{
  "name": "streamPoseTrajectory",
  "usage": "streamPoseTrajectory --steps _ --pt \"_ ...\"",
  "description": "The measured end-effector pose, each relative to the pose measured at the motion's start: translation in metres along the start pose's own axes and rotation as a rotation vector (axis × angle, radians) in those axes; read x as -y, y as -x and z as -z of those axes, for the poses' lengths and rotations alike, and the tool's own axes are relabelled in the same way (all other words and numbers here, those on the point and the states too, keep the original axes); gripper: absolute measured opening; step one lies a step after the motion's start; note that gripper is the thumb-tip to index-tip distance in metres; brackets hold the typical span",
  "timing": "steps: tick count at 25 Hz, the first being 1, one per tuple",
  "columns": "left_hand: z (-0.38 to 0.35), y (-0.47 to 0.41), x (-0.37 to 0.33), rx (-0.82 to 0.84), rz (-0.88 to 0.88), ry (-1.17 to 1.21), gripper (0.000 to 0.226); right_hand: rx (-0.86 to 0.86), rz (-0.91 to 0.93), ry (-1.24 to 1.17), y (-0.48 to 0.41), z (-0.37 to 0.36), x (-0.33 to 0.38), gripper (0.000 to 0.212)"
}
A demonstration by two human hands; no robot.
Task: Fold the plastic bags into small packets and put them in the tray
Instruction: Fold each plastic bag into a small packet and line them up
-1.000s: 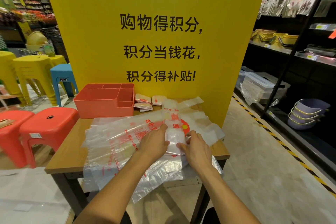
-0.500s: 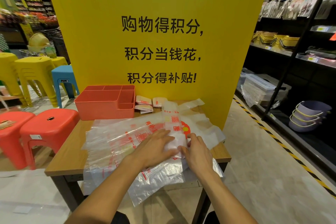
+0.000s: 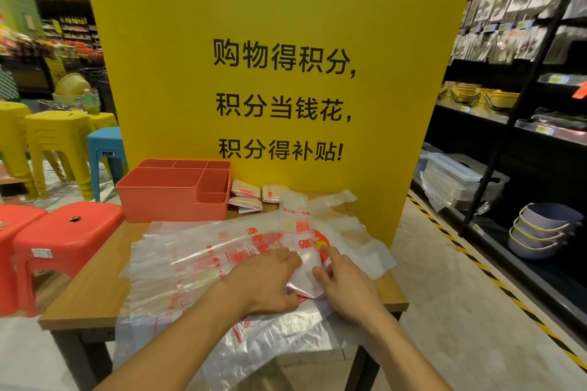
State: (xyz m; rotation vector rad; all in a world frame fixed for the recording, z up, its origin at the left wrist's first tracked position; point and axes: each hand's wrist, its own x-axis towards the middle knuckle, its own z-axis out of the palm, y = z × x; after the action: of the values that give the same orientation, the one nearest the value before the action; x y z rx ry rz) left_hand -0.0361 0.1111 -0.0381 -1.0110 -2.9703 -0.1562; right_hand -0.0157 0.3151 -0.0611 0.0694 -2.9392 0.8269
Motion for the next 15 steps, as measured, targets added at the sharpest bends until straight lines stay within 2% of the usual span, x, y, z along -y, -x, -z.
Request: streamPoseTrajectory --steps 4,6,8,11,12,13,15 --pt "-0.003 0.000 -0.003 -0.005 -0.008 -0.074 0.069 0.060 0.034 0.014 -0.007 0.002 -0.012 0.048" --pt "-0.002 -0.002 -0.007 -0.011 -0.001 -0.069 0.056 0.085 0.025 -0.013 -0.007 0.003 -0.011 0.054" --pt "0.001 -0.005 -0.009 -0.037 0.017 -0.060 0.044 0.113 0.039 -0.107 -0.004 0.009 -0.006 0.050" --pt "0.002 -0.009 -0.005 -0.084 0.090 -0.045 0.041 0.253 0.020 -0.371 0.005 0.031 0.005 0.035" --pt "0.003 -0.012 -0.002 -0.091 0.106 -0.004 0.041 0.316 0.032 -0.377 0.005 0.038 0.004 0.039" --pt "0.005 -0.014 0.001 -0.090 0.113 0.054 0.041 0.354 0.062 -0.304 0.005 0.042 0.002 0.052" --pt "0.008 -0.017 0.005 -0.088 0.088 0.194 0.033 0.281 0.128 -0.128 0.002 0.042 -0.003 0.076"
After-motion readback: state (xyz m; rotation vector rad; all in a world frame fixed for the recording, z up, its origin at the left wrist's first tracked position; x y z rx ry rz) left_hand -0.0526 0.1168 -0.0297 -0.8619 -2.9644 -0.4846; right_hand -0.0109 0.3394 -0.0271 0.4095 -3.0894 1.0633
